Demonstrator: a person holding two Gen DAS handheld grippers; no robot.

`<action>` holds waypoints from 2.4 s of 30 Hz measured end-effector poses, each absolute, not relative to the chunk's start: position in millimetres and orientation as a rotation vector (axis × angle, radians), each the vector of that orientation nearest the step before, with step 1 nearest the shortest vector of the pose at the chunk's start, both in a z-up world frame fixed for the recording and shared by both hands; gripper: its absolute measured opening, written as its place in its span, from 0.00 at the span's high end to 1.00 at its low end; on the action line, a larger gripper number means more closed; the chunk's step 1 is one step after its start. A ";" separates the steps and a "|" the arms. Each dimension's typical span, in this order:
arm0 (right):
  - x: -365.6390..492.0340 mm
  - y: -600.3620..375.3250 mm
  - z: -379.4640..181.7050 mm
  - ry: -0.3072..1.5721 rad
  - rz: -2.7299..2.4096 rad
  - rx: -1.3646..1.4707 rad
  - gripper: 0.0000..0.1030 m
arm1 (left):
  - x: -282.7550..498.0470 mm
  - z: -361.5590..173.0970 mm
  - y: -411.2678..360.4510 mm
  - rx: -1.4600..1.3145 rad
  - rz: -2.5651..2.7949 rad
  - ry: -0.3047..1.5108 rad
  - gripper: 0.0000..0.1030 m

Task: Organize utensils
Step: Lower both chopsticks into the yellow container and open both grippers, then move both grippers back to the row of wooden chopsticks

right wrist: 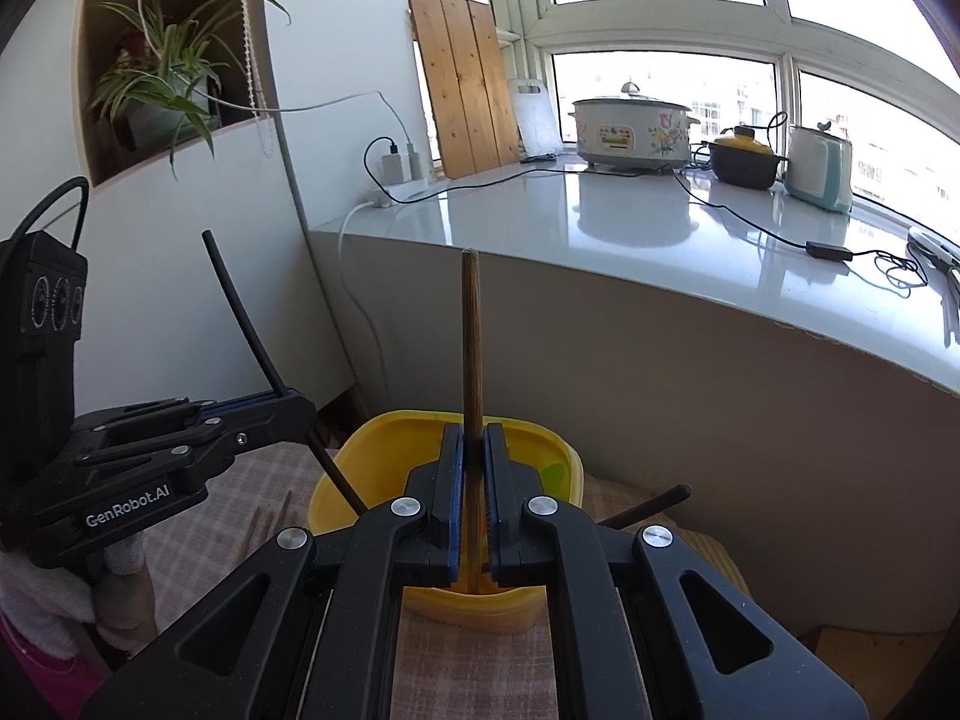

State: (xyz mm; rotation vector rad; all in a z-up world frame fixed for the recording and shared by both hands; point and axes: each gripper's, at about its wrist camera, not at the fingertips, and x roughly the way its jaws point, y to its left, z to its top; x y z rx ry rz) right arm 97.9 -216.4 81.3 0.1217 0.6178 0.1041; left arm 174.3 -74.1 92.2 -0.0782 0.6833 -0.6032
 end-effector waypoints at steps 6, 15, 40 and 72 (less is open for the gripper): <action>99.6 -215.9 80.7 0.620 0.090 0.110 0.95 | 169.4 89.6 -70.8 -0.089 -0.604 0.689 0.97; 94.2 -213.1 82.4 0.612 0.082 0.092 0.95 | 164.0 93.2 -67.3 -0.094 -0.606 0.686 0.96; 68.7 -201.5 96.8 0.547 0.102 0.091 0.79 | 123.7 100.6 -9.0 -0.090 -0.538 0.630 0.87; 39.8 -129.8 10.1 0.810 0.381 0.044 0.56 | 115.6 -35.6 88.1 -0.195 -0.332 0.957 0.67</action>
